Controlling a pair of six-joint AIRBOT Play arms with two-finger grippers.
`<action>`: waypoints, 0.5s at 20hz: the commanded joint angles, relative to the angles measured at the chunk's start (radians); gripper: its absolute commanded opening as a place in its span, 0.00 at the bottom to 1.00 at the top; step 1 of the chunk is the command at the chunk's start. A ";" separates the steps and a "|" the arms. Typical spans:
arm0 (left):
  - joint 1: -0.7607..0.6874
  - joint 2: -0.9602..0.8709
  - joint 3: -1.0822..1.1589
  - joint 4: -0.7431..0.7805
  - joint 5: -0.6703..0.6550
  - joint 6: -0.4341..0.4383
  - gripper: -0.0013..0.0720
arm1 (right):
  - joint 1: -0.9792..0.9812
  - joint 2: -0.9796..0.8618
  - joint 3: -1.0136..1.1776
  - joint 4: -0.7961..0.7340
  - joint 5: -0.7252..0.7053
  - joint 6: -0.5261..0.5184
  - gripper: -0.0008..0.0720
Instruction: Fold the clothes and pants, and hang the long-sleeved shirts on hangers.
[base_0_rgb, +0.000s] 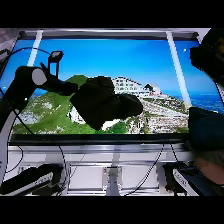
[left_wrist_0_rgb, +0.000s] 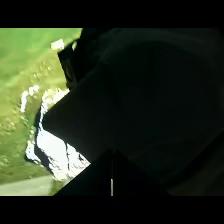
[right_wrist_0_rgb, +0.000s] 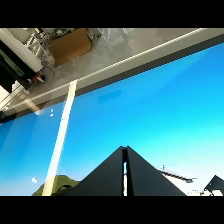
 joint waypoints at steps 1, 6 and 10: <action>0.146 0.027 -0.135 -0.251 0.038 0.118 0.04 | 0.001 0.000 0.000 0.000 0.019 0.002 0.03; 0.286 0.024 -0.153 -0.266 0.045 0.136 0.37 | 0.001 -0.001 0.000 0.008 0.062 0.002 0.03; 0.357 -0.001 -0.153 -0.267 0.062 0.135 0.71 | 0.001 -0.003 0.000 0.010 0.106 0.002 0.03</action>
